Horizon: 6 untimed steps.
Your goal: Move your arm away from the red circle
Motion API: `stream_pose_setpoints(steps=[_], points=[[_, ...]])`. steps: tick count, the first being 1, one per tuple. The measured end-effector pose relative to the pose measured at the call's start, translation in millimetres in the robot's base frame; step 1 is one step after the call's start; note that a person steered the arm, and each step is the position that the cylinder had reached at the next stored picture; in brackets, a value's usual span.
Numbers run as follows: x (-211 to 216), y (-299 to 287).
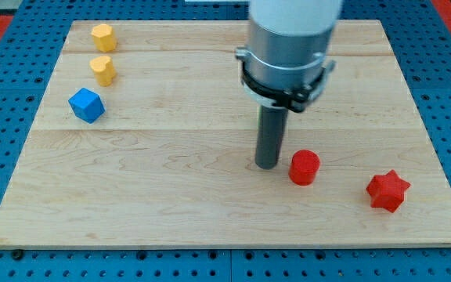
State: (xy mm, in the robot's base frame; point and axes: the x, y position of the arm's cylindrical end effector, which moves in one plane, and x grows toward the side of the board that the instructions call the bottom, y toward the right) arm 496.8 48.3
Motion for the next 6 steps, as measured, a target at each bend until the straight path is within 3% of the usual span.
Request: stream_pose_setpoints(steps=[4, 5, 6], points=[[30.1, 70.0], [-0.9, 28.4], [-69.0, 35.2]])
